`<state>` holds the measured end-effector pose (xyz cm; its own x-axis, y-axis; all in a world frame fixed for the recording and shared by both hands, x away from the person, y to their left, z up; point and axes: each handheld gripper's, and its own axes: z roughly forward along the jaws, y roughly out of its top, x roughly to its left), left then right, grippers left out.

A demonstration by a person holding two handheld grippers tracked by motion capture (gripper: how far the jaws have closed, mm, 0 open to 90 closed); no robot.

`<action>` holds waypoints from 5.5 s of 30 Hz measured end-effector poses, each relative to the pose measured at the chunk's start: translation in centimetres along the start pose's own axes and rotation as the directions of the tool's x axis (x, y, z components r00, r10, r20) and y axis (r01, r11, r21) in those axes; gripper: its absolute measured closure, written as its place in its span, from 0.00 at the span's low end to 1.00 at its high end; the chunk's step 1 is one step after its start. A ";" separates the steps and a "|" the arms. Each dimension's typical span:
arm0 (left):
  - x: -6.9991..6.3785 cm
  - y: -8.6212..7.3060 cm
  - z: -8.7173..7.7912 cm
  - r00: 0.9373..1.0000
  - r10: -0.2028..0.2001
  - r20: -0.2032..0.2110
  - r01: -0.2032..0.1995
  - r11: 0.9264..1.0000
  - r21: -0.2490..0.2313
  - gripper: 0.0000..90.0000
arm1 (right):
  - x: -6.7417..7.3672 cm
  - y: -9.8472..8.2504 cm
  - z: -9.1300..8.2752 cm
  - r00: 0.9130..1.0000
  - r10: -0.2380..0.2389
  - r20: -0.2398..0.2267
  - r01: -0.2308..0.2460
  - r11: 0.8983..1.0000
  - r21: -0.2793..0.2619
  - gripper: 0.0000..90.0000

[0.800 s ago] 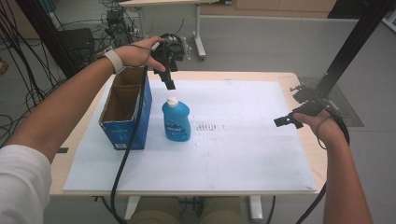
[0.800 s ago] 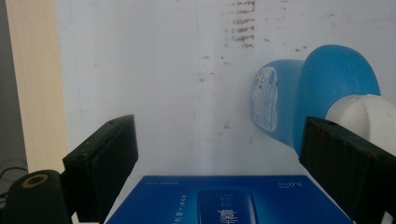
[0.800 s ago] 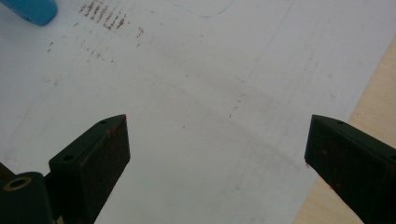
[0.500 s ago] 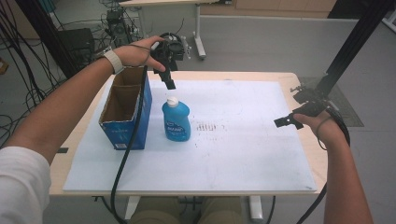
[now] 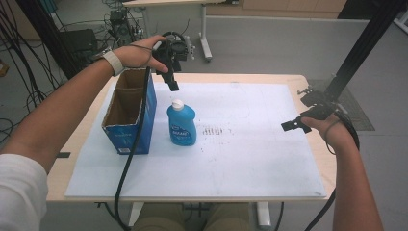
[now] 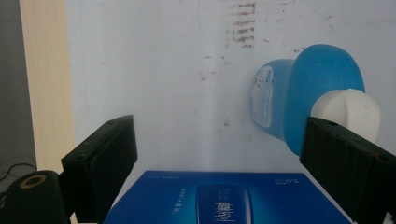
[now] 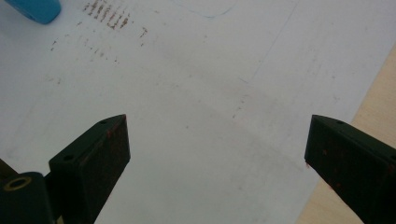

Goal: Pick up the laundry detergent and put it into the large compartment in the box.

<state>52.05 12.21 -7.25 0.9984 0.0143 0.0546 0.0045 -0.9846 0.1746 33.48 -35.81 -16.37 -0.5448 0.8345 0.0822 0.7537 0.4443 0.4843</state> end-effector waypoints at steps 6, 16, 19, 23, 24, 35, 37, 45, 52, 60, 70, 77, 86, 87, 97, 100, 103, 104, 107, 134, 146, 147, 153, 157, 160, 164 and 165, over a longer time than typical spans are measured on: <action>0.0 -0.3 -0.2 1.000 0.005 0.004 -0.005 1.000 -0.007 0.13 | 0.0 -0.1 0.1 1.000 0.004 -0.001 -0.004 1.000 0.003 0.07; 0.0 -0.7 -0.8 0.999 0.017 0.031 -0.016 0.999 -0.030 0.12 | -0.1 -0.3 0.1 1.000 0.009 0.001 -0.009 1.000 0.004 0.07; -0.2 -0.8 -1.1 0.999 0.026 0.036 -0.024 0.999 -0.034 0.11 | -0.1 -0.3 0.1 1.000 0.009 0.001 -0.009 1.000 0.003 0.07; -0.5 -0.8 -1.4 0.998 0.040 0.039 -0.038 0.999 -0.037 0.11 | 0.0 -0.3 0.0 1.000 0.009 0.001 -0.009 1.000 0.002 0.07; -0.5 -0.8 -1.4 0.998 0.042 0.042 -0.040 0.998 -0.042 0.11 | 0.0 -0.3 0.0 1.000 0.009 0.001 -0.009 1.000 0.002 0.07; -1.7 -0.5 -1.9 0.995 0.088 0.040 -0.086 0.995 -0.056 0.09 | 0.1 -0.4 -0.1 1.000 0.006 0.002 -0.006 1.000 0.001 0.07; -1.8 -0.5 -1.9 0.994 0.094 0.047 -0.092 0.994 -0.057 0.09 | 0.1 -0.5 -0.2 1.000 0.005 0.003 -0.005 1.000 -0.001 0.07; -2.5 -0.2 -1.7 0.992 0.118 0.052 -0.115 0.992 -0.060 0.09 | 0.2 -0.5 -0.2 1.000 0.005 0.000 -0.005 1.000 -0.002 0.07; -2.9 0.2 -1.5 0.989 0.141 0.054 -0.138 0.989 -0.055 0.09 | 0.2 -0.6 -0.2 1.000 0.004 0.001 -0.004 1.000 -0.003 0.07; -3.4 0.7 -1.4 0.985 0.160 0.066 -0.157 0.987 -0.045 0.10 | 0.2 -0.7 -0.2 1.000 0.006 -0.001 -0.006 1.000 -0.002 0.07; -3.6 0.9 -0.6 0.983 0.163 0.084 -0.162 0.987 -0.020 0.10 | 0.2 -0.7 -0.1 1.000 0.008 -0.003 -0.008 1.000 -0.002 0.07; -4.0 1.1 0.1 0.983 0.161 0.088 -0.161 0.987 -0.010 0.10 | 0.3 -0.6 0.0 1.000 0.008 -0.003 -0.008 1.000 -0.002 0.07; -4.3 1.4 1.2 0.984 0.157 0.089 -0.159 0.987 0.012 0.10 | 0.3 -0.8 0.0 1.000 0.008 -0.005 -0.008 1.000 -0.005 0.07; -4.3 1.4 1.2 0.983 0.159 0.089 -0.160 0.987 0.014 0.09 | 0.3 -0.8 0.0 1.000 0.006 -0.005 -0.006 1.000 -0.007 0.07; -4.9 1.8 2.3 0.983 0.164 0.083 -0.166 0.986 0.023 0.09 | 0.4 -0.8 0.1 1.000 0.003 -0.007 -0.003 1.000 -0.010 0.07; -5.1 1.7 2.6 0.983 0.164 0.082 -0.166 0.986 0.021 0.09 | 0.4 -0.9 0.1 1.000 0.005 -0.008 -0.005 1.000 -0.010 0.07; -5.2 1.8 3.0 0.982 0.169 0.084 -0.172 0.985 0.024 0.09 | 0.4 -0.9 0.2 1.000 0.003 -0.009 -0.003 1.000 -0.009 0.07; -5.2 1.9 3.1 0.982 0.169 0.085 -0.172 0.985 0.028 0.09 | 0.4 -0.9 0.2 1.000 0.004 -0.009 -0.004 1.000 -0.010 0.07; -5.3 2.0 3.5 0.982 0.170 0.086 -0.173 0.984 0.036 0.09 | 0.4 -0.8 0.2 1.000 0.002 -0.009 -0.002 1.000 -0.010 0.07; -5.6 2.2 5.2 0.981 0.174 0.083 -0.178 0.983 0.051 0.09 | 0.3 -0.8 0.5 1.000 0.003 -0.014 -0.003 1.000 -0.009 0.07; -5.5 2.1 5.2 0.981 0.172 0.085 -0.176 0.983 0.045 0.09 | 0.3 -0.7 0.6 1.000 0.003 -0.016 -0.004 1.000 -0.006 0.07; -5.5 2.1 5.2 0.981 0.172 0.086 -0.176 0.983 0.045 0.09 | 0.3 -0.7 0.6 1.000 0.003 -0.016 -0.004 1.000 -0.006 0.07; -5.6 2.1 5.2 0.981 0.174 0.086 -0.178 0.983 0.040 0.09 | 0.4 -0.6 0.5 1.000 0.001 -0.014 -0.001 1.000 -0.007 0.07; -5.6 2.0 5.1 0.981 0.172 0.084 -0.176 0.984 0.039 0.10 | 0.4 -0.6 0.5 1.000 0.001 -0.014 -0.001 1.000 -0.007 0.07; -5.6 2.0 5.1 0.981 0.173 0.084 -0.176 0.984 0.039 0.10 | 0.4 -0.6 0.5 1.000 0.003 -0.014 -0.003 1.000 -0.007 0.07; -5.6 1.9 5.0 0.982 0.170 0.083 -0.174 0.984 0.033 0.10 | 0.4 -0.6 0.4 1.000 -0.001 -0.014 0.001 1.000 -0.010 0.07; -5.6 1.9 5.0 0.982 0.170 0.083 -0.173 0.984 0.033 0.10 | 0.4 -0.6 0.4 1.000 -0.001 -0.014 0.001 1.000 -0.010 0.07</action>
<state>46.73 9.40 -12.19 0.9858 -0.1679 0.0019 -0.1668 -0.9774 0.1298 32.98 -35.61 -17.00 -0.5508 0.8293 0.0939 0.7495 0.4420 0.4928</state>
